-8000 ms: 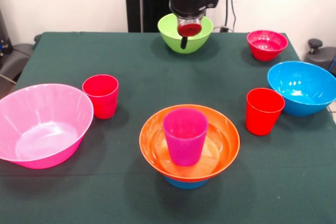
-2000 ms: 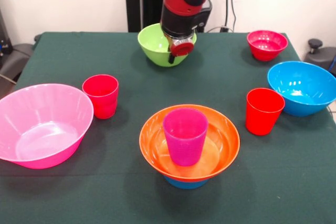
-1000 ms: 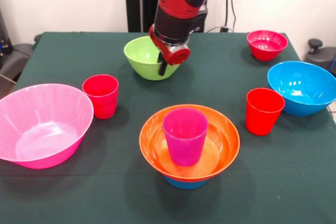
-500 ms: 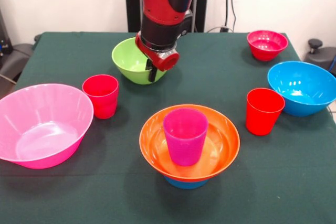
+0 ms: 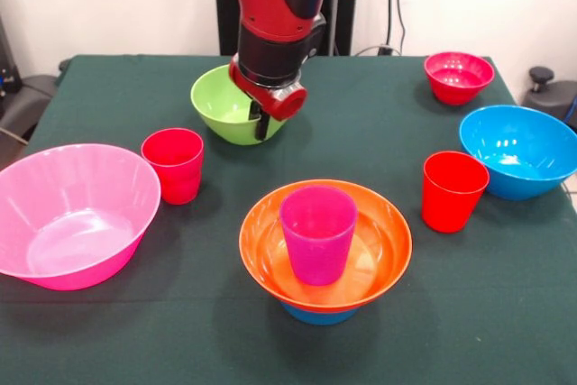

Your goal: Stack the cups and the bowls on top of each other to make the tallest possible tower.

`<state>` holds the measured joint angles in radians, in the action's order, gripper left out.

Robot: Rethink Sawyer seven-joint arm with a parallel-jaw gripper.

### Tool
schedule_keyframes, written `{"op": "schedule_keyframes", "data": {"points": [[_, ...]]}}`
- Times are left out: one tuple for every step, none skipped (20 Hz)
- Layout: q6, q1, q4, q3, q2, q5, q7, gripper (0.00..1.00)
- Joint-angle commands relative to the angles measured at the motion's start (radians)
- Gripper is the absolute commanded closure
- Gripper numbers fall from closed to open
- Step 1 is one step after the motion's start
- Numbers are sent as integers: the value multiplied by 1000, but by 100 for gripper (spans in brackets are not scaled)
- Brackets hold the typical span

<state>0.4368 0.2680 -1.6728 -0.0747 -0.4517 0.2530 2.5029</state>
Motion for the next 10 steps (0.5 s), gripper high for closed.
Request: {"op": "schedule_keyframes", "data": {"points": [[-84,19,87,167,111,134,-198,100],[-87,19,90,168,114,146,-195,100],[-89,17,91,167,116,153,-186,100],[-99,10,88,160,118,157,-163,100],[-108,4,85,154,117,163,-145,100],[-116,-3,83,148,118,165,-127,100],[-120,-8,82,145,120,168,-115,100],[-124,-12,82,141,122,169,-105,100],[-125,-15,82,138,122,171,-99,100],[-126,-18,83,136,123,172,-93,100]]}}
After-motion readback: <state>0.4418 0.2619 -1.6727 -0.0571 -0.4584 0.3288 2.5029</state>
